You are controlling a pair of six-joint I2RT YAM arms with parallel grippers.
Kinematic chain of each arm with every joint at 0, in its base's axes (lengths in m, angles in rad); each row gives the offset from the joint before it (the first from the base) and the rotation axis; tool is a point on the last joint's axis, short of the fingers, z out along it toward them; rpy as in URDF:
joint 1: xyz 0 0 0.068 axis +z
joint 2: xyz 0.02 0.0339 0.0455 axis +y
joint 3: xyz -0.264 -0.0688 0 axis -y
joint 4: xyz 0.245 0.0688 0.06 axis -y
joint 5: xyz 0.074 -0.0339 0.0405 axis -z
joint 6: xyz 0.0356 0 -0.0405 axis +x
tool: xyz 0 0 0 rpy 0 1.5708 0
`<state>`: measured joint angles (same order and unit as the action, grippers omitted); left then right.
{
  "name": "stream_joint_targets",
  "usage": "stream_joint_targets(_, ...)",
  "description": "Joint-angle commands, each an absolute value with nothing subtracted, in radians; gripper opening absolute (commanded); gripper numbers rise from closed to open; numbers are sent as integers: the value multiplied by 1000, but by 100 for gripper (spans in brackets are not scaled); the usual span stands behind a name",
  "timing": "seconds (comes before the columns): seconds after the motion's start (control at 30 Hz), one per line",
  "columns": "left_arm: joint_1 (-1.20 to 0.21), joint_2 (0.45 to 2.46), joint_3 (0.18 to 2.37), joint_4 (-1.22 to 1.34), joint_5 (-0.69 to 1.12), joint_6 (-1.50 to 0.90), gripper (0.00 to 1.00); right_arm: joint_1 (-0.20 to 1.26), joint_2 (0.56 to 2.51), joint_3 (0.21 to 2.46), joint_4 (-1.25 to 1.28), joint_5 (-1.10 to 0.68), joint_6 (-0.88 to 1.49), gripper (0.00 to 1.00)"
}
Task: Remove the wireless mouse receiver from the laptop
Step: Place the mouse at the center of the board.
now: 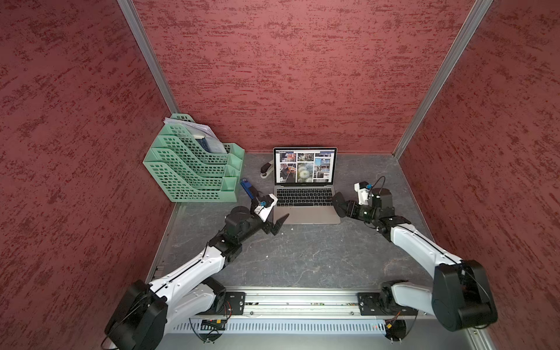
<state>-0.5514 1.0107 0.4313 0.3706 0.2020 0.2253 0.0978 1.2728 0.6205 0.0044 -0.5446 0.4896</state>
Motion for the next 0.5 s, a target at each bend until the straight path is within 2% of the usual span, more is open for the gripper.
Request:
stream_joint_targets(0.0,-546,991,414,404,179,238,100,12,1309,583,224,-661,640,14)
stream_joint_targets(0.13,-545,987,408,412,168,238,100,-58,1396,553,341,-712,658,15)
stream_joint_targets(0.47,-543,1014,412,403,166,227,100,-97,1676,559,572,-785,714,12)
